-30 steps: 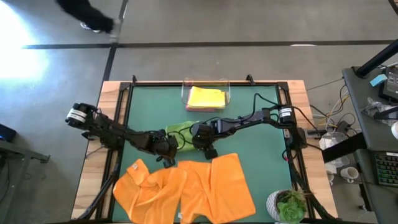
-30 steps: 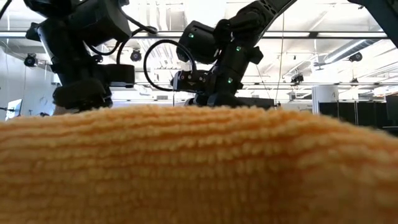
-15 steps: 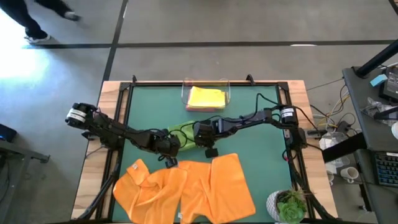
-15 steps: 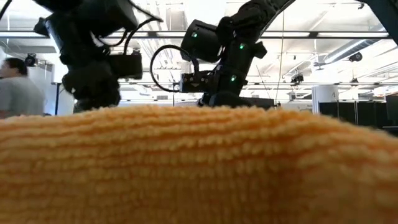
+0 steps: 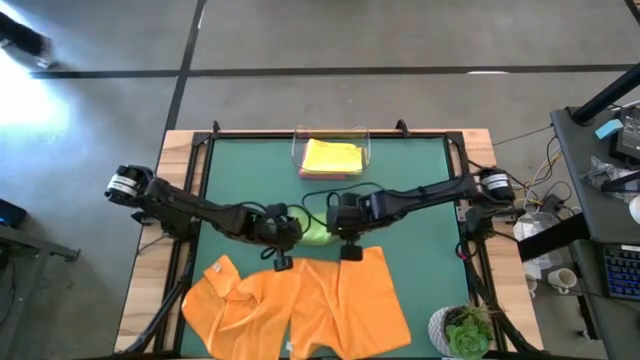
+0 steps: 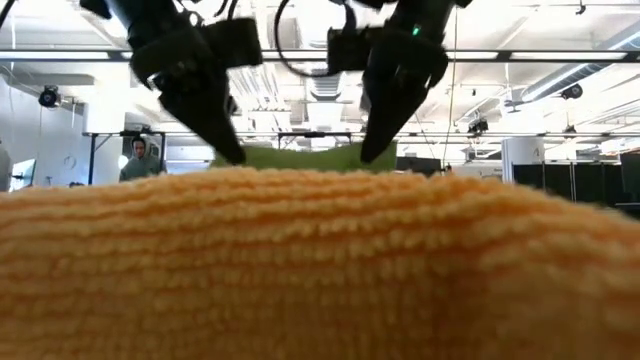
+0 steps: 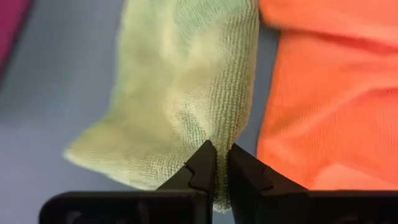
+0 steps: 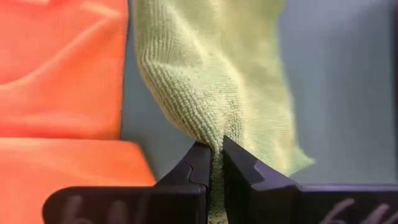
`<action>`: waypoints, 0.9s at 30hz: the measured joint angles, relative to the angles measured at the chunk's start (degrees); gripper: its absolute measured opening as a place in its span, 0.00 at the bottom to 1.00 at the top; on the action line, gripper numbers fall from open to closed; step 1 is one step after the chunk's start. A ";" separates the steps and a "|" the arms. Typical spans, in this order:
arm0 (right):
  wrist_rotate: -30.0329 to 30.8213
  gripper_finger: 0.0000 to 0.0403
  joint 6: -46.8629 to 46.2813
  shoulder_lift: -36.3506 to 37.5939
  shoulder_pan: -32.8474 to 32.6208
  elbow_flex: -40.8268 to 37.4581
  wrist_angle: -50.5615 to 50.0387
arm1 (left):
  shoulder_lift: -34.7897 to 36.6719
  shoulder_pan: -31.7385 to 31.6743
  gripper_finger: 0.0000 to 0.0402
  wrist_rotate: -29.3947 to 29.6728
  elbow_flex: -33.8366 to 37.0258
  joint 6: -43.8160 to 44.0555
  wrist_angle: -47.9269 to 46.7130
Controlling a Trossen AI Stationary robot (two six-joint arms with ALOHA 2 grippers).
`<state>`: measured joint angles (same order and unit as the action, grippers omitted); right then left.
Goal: Fold microfiber towels
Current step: Put the green microfiber towel into the transparent bin
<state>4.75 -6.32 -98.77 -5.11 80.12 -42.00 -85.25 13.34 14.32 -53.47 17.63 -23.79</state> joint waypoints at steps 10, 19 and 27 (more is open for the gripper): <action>10.76 0.03 -7.84 8.69 -0.61 0.02 -3.20 | 0.02 -0.69 0.04 11.01 -9.88 -11.25 -6.39; 15.48 0.03 -6.94 12.89 2.07 0.49 -2.80 | 0.02 -5.04 0.04 20.99 -17.08 -23.63 -7.00; 21.20 0.03 -1.17 12.80 9.52 4.30 -2.62 | 0.02 -13.29 0.04 22.19 -21.56 -34.74 -6.77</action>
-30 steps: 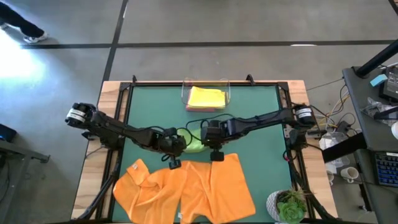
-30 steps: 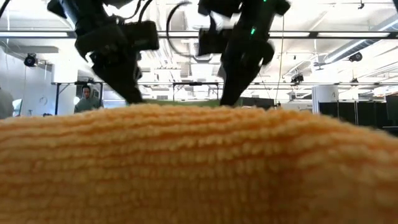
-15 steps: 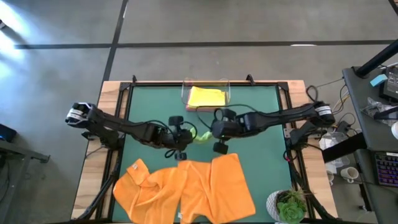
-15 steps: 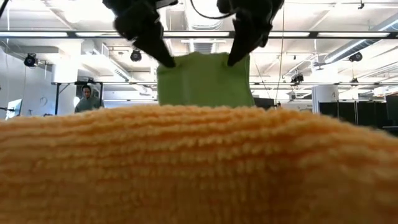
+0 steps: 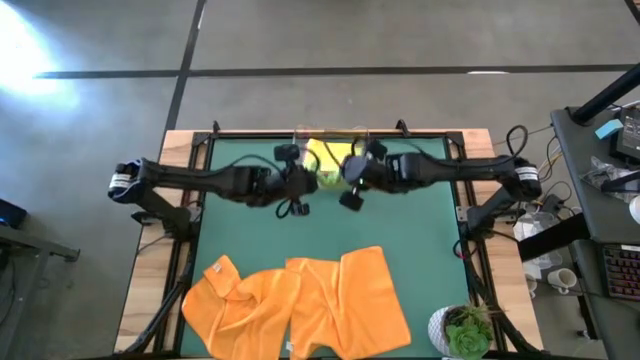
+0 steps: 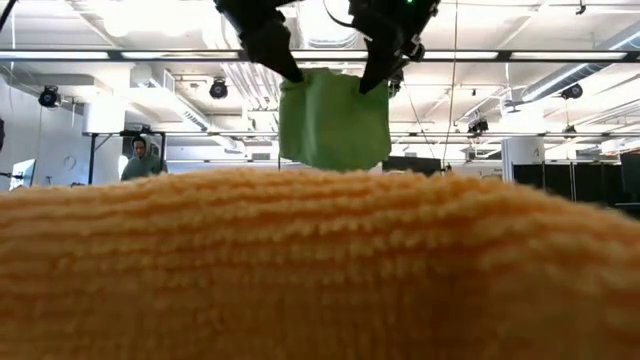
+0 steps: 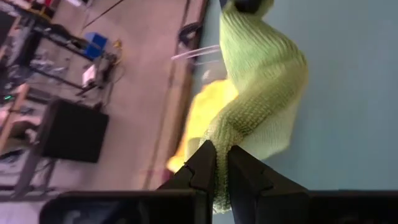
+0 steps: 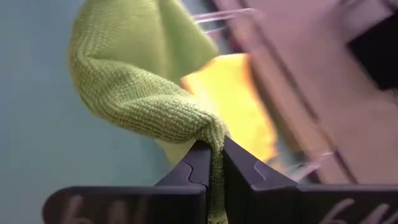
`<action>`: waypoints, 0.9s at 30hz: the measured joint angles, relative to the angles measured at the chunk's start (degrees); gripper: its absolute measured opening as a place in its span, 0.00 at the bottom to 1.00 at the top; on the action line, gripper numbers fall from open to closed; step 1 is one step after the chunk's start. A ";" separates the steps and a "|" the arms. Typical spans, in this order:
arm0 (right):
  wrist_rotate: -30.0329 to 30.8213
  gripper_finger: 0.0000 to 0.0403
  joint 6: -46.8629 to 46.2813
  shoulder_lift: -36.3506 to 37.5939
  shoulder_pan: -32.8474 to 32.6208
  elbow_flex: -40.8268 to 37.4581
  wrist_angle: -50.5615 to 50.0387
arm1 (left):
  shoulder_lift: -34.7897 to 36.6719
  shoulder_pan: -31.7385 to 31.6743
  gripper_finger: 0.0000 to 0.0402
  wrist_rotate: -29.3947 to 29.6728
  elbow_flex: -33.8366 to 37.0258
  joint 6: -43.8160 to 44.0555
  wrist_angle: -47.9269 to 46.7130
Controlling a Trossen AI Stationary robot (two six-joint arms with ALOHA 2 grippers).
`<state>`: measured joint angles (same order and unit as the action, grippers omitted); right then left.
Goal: Fold microfiber towels
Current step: Put the green microfiber towel into the transparent bin
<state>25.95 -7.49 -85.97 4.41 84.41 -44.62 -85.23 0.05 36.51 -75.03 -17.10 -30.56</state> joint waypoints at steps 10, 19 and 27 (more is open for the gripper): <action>-3.25 0.03 6.54 0.00 14.14 3.07 4.00 | -1.11 -12.50 0.04 -3.06 -0.48 -9.21 9.36; -9.52 0.03 11.31 -4.58 21.60 2.96 6.46 | -6.50 -18.33 0.04 -4.29 -0.42 -19.05 17.87; -9.33 0.03 19.12 -8.12 27.03 4.46 14.73 | -11.36 -24.00 0.04 -4.22 -2.71 -27.45 28.40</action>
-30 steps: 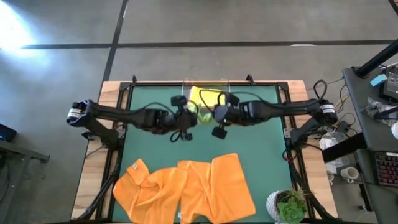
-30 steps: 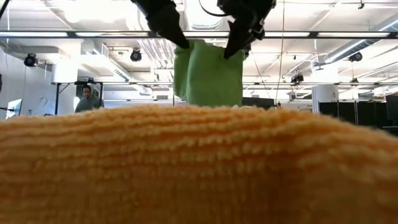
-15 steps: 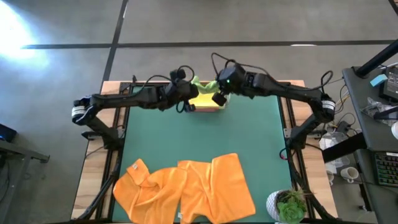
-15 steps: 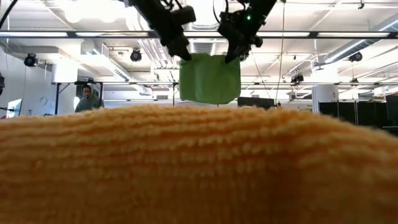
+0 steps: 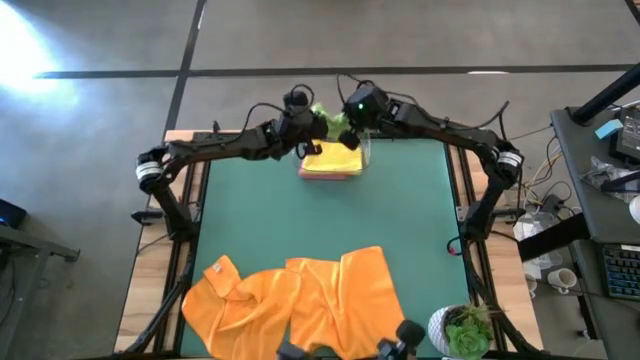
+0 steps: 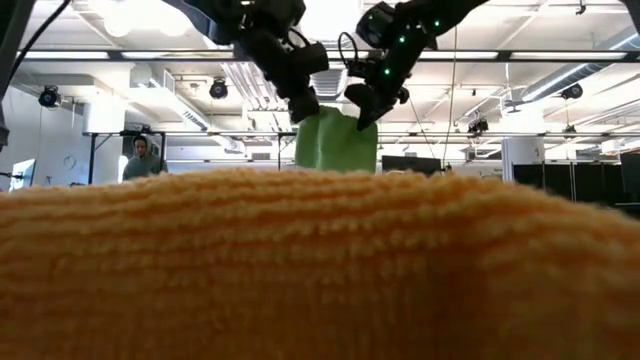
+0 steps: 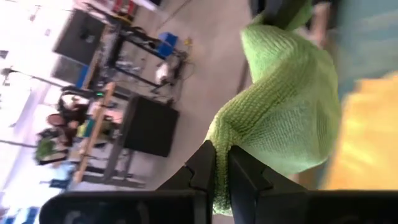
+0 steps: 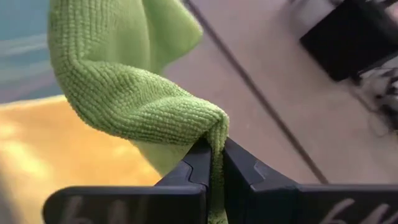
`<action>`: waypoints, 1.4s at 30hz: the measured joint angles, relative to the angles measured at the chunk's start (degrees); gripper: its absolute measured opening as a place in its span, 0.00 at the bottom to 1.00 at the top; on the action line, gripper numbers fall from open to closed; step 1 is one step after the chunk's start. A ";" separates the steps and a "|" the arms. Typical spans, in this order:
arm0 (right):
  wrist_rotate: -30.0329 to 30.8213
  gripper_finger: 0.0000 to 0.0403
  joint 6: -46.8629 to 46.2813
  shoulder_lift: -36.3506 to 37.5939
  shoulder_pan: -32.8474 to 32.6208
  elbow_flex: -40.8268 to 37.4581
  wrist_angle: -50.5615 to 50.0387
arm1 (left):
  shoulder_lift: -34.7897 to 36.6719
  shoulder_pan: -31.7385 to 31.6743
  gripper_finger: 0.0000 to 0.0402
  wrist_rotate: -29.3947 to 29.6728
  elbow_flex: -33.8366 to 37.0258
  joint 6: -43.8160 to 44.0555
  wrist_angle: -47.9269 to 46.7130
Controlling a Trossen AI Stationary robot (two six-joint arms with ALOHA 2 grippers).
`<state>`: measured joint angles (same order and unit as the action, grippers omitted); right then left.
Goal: Fold microfiber towels
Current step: Put the green microfiber towel into the transparent bin
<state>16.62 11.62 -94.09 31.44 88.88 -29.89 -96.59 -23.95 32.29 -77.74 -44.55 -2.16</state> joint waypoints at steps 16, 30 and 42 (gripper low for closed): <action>-6.79 0.03 3.68 -4.65 6.42 0.92 -5.66 | -6.26 -6.43 0.04 -5.37 -0.87 -0.01 -3.69; -18.09 0.03 -1.61 -3.88 4.96 0.93 -13.44 | -4.38 -3.56 0.04 -9.86 -1.40 5.42 -19.76; -20.45 0.03 -2.01 -3.99 4.02 -3.08 -15.86 | -4.51 -2.99 0.04 -20.31 -1.40 8.58 -24.50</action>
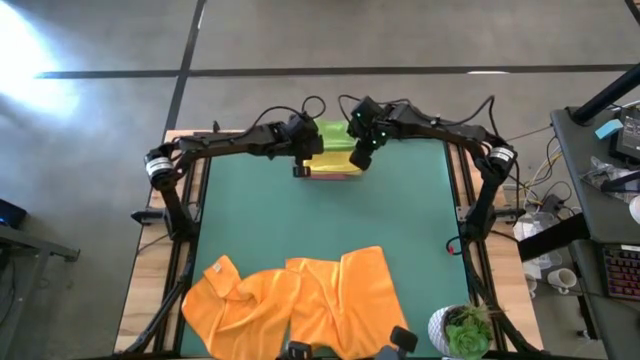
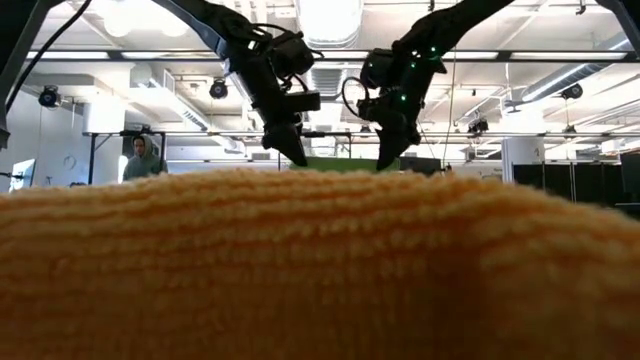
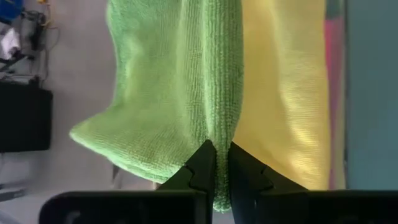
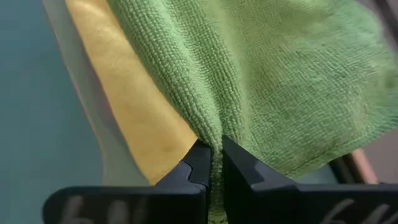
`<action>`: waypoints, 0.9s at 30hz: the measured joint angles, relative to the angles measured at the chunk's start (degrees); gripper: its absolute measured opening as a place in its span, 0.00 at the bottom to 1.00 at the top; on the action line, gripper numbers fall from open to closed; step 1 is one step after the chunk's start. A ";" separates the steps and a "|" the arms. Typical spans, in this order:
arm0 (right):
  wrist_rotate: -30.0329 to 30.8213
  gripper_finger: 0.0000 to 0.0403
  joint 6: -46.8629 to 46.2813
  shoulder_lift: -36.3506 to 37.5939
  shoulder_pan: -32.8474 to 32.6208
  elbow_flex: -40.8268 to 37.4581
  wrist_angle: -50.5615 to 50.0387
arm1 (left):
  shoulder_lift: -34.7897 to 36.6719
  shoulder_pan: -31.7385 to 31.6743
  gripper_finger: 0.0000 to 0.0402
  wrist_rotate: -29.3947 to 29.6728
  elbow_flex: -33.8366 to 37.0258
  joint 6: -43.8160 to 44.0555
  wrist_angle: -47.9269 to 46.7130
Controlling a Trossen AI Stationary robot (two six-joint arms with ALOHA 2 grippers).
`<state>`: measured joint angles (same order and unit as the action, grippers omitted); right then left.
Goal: Fold microfiber towels
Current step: Put the green microfiber towel into the transparent bin
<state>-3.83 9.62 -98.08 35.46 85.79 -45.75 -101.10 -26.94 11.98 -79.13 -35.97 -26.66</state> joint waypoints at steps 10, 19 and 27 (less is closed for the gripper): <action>-3.70 0.03 -0.71 -0.04 0.02 -2.40 0.21 | 0.00 -0.04 0.04 -6.40 0.11 6.06 -1.81; -5.65 0.03 -0.69 -0.04 -0.24 -2.42 0.85 | -0.11 0.00 0.04 -8.92 1.68 7.15 -4.01; -8.77 0.03 -0.57 -0.07 -0.61 -2.42 0.83 | -0.11 0.00 0.04 -8.93 3.29 7.13 -3.87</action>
<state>-12.60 9.05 -98.15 34.85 83.37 -44.92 -101.21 -26.94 3.05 -75.84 -28.83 -30.53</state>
